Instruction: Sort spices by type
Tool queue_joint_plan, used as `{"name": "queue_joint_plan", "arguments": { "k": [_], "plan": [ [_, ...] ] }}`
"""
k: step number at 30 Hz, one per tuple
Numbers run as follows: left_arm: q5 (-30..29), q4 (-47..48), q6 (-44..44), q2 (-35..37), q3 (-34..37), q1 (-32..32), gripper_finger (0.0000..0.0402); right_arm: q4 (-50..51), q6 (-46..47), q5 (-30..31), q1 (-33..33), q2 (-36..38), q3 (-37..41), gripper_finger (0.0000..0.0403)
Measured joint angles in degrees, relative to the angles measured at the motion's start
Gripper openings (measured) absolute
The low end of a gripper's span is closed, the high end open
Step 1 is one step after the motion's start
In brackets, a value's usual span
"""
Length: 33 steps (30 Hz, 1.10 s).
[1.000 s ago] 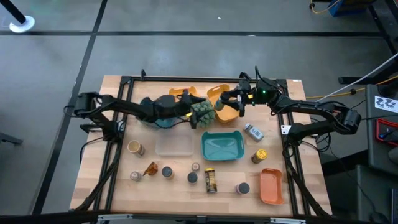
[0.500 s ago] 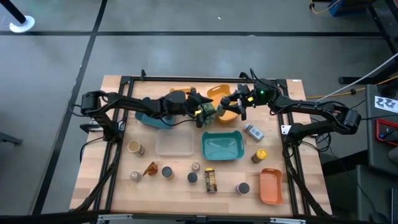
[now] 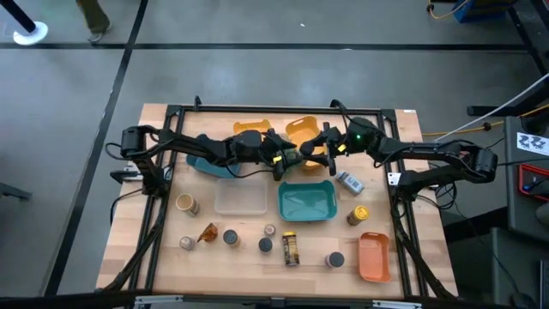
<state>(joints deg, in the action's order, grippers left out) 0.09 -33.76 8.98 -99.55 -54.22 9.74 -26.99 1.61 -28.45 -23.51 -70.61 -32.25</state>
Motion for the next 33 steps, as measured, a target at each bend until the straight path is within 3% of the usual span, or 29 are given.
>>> {"name": "queue_joint_plan", "arguments": {
  "k": [12, 33],
  "plan": [
    [0.16, 0.04, -2.57, -0.09, 0.00, -1.26, 0.0274, -1.72, -0.64, 8.42, 6.18, 0.01, 0.00, 0.0223],
    [0.12, -1.69, -4.84, -0.33, 0.00, -1.53, 0.0263, -5.08, -0.42, 10.99, 7.50, -0.16, -0.02, 0.0223]
  ]
}}
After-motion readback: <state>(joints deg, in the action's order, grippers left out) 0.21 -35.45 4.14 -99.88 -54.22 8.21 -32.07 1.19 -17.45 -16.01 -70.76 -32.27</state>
